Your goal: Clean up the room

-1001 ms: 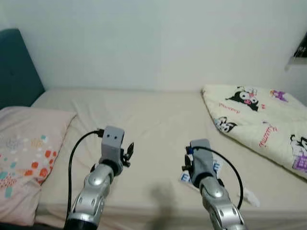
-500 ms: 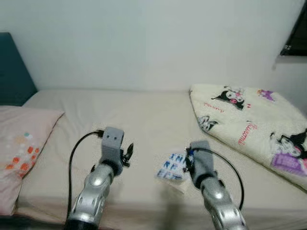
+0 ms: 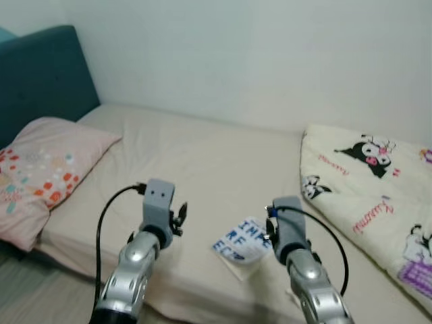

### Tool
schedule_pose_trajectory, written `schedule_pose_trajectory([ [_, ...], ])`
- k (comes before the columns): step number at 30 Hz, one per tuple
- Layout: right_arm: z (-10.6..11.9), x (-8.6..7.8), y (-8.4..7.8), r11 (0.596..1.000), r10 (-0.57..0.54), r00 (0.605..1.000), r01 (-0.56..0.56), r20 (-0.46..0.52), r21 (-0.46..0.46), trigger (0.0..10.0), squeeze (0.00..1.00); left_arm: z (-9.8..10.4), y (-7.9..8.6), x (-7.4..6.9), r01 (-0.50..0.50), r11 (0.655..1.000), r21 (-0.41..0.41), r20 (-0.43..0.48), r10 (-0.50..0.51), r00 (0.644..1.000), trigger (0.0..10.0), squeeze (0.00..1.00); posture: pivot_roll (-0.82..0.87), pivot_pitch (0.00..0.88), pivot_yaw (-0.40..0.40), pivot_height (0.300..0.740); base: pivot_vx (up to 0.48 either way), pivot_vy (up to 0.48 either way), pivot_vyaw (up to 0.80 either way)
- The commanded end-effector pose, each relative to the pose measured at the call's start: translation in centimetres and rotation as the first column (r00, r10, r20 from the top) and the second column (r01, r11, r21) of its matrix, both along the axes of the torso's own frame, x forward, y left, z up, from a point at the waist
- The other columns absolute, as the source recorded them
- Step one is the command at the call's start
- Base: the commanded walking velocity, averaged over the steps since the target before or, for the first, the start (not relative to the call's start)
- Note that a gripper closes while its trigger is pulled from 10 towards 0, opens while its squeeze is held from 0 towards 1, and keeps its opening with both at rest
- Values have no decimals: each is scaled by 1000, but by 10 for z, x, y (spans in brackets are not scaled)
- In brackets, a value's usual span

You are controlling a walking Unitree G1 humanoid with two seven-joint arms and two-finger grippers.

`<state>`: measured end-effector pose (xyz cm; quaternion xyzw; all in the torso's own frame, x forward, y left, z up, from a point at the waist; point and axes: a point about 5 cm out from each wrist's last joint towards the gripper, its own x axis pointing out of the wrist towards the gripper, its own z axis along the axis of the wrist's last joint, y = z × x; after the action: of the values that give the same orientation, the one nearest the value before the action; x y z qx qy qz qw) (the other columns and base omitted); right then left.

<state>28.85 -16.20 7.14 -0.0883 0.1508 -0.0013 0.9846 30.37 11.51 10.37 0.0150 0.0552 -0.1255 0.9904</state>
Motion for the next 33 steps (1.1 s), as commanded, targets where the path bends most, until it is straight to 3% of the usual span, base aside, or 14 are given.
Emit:
schedule_pose_trajectory([
  [1, -1, -1, 1, 1000, -7, 1000, 7, -5, 20, 10000, 0, -4, 2, 0, 0, 1000, 8, -23, 0, 1000, 10000, 0, -13, 13, -31, 740, 0, -352, 0],
  [5, -2, -1, 1, 1000, -8, 1000, 8, -4, 22, 10000, 0, -6, 1, 0, 2, 1000, -1, -48, -2, 999, 10000, 0, -13, 12, -31, 740, 0, -88, 0],
  [12, -1, -1, 1, 1000, -11, 1000, 11, -2, 23, 10000, 0, -6, 0, 0, 11, 1000, -6, -53, -12, 999, 10000, 0, -15, 14, -29, 740, 0, 466, 0],
  [33, -6, -6, -6, 997, -71, 997, 71, -19, 10, 10000, 0, -11, 2, -3, 11, 1000, 9, -51, -11, 999, 10000, 0, -16, 17, -28, 740, 0, 0, 0],
])
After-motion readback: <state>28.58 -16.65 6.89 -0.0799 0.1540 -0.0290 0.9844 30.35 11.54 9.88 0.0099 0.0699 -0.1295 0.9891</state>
